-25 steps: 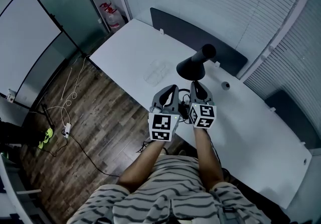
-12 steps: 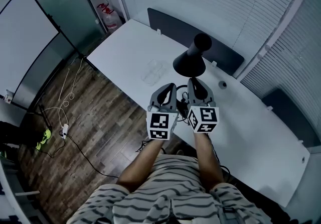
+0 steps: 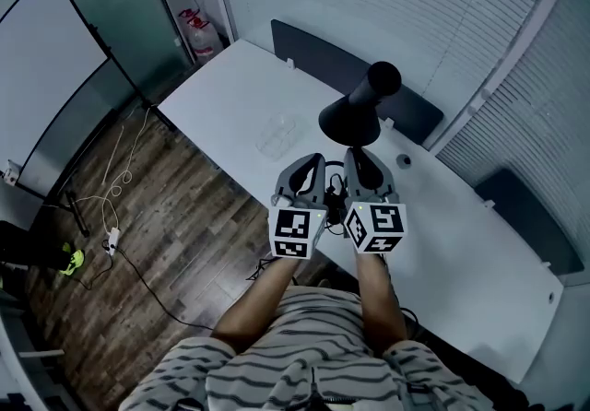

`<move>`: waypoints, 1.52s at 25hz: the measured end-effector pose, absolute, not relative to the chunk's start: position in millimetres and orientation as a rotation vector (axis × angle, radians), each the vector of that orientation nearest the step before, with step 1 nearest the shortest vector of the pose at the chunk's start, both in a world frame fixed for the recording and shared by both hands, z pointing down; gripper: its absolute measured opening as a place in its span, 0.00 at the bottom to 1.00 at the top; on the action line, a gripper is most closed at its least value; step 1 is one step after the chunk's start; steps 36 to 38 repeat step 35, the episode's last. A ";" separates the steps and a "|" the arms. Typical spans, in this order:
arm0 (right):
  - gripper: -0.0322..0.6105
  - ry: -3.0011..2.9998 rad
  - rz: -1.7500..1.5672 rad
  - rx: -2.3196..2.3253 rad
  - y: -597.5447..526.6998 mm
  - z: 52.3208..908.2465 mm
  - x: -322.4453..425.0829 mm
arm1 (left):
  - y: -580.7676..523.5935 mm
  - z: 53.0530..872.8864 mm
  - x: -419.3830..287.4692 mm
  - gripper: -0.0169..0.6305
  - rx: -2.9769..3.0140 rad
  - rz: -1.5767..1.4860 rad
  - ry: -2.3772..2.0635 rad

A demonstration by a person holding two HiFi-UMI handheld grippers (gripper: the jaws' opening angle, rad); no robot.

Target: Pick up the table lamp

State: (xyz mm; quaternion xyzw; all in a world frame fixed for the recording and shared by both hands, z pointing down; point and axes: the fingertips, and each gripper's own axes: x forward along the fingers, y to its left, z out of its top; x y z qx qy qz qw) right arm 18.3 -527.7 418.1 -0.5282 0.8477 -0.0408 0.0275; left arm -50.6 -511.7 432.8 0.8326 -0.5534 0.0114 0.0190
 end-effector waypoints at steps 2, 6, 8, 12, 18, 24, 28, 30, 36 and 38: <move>0.12 2.629 -0.121 -1.626 -523.6 415.8 16.3 | -510.5 429.8 -51.1 0.04 2.585 0.021 -1.720; 0.12 2.638 -0.118 -1.622 -513.5 413.5 15.6 | -506.0 423.8 -48.9 0.04 2.595 0.002 -1.715; 0.12 2.635 -0.123 -1.617 -510.0 412.7 15.5 | -504.3 422.2 -46.8 0.04 2.604 -0.002 -1.707; 0.12 2.614 -0.144 -1.616 -506.4 412.6 18.6 | -500.8 422.8 -39.1 0.04 2.621 0.000 -1.679; 0.12 2.591 -0.137 -1.616 -504.9 408.6 21.8 | -498.7 417.7 -33.7 0.04 2.643 -0.009 -1.667; 0.12 2.609 -0.074 -1.622 -504.4 404.5 16.6 | -498.7 413.8 -37.4 0.04 2.645 -0.021 -1.679; 0.12 2.618 -0.065 -1.625 -503.3 402.8 14.8 | -497.6 410.5 -40.9 0.04 2.644 -0.029 -1.688; 0.12 2.615 -0.070 -1.623 -502.7 402.2 15.1 | -497.0 409.4 -41.9 0.04 2.643 -0.029 -1.693; 0.12 2.604 -0.093 -1.621 -502.2 405.4 17.7 | -495.7 411.2 -40.4 0.04 2.647 -0.023 -1.697; 0.12 2.604 -0.093 -1.621 -502.2 405.4 17.7 | -495.7 411.2 -40.4 0.04 2.647 -0.023 -1.697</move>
